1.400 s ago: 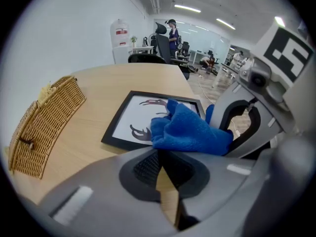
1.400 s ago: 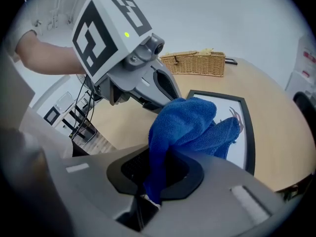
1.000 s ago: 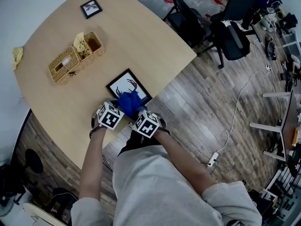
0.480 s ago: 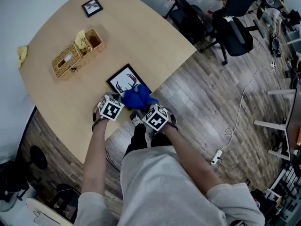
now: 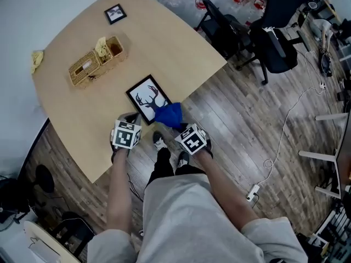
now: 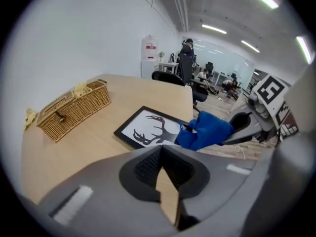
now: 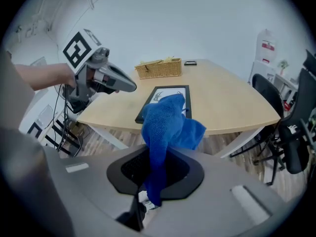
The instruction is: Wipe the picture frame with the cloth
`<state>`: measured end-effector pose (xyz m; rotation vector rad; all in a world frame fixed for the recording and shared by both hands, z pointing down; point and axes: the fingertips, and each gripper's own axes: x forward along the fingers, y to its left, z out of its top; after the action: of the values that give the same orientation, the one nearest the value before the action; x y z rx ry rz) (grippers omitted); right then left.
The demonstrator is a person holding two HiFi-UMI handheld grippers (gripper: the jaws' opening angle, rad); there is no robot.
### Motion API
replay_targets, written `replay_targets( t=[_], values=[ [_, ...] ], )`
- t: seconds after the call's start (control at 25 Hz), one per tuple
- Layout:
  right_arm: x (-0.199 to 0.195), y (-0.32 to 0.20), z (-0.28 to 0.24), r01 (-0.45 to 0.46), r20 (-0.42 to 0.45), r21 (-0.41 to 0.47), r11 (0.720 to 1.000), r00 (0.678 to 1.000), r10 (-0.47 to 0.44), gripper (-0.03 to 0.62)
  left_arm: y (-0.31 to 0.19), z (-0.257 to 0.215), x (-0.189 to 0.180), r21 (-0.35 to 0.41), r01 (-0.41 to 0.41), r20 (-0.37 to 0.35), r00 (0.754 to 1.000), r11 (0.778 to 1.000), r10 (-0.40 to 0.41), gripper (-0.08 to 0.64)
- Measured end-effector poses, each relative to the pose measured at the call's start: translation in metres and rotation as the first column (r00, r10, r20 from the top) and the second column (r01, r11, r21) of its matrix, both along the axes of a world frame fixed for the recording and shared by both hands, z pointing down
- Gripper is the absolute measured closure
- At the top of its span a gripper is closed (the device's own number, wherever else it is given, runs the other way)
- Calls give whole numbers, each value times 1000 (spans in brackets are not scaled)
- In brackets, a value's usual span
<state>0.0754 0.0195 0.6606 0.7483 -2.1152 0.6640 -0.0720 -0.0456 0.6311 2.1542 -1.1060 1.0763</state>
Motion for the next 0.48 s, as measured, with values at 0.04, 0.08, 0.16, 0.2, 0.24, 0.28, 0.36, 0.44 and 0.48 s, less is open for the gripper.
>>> replay_targets(
  t=[0.04, 0.08, 0.16, 0.2, 0.24, 0.28, 0.36, 0.44, 0.48],
  values=[
    [-2, 2, -4, -3, 16, 12, 1000, 1000, 3, 548, 8, -4, 2, 12, 22, -11, 1000, 1000, -22, 508],
    [-4, 4, -7, -3, 24, 22, 1000, 1000, 3, 548, 16, -8, 4, 22, 42, -22, 999, 999, -42, 508],
    [-5, 11, -14, -4, 33, 36, 999, 999, 3, 548, 32, -18, 7, 40, 84, -48, 995, 996, -82, 508],
    [-6, 14, -18, -10, 43, 47, 999, 999, 8, 548, 41, -26, 8, 54, 105, -64, 993, 993, -102, 508],
    [-6, 16, -24, -18, 58, 61, 998, 998, 15, 548, 47, -34, 10, 71, 123, -77, 990, 990, -118, 508],
    [-5, 17, -29, -28, 71, 72, 997, 997, 23, 548, 52, -42, 12, 90, 137, -85, 988, 986, -130, 508],
    [-3, 23, -37, -40, 86, 80, 996, 996, 33, 548, 62, -55, 16, 123, 162, -98, 984, 979, -151, 508],
    [0, 30, -41, -47, 99, 87, 995, 994, 39, 548, 76, -66, 19, 148, 191, -120, 977, 970, -174, 508],
    [2, 32, -44, -55, 109, 90, 994, 993, 45, 548, 83, -71, 21, 160, 207, -134, 973, 965, -187, 508]
  ],
)
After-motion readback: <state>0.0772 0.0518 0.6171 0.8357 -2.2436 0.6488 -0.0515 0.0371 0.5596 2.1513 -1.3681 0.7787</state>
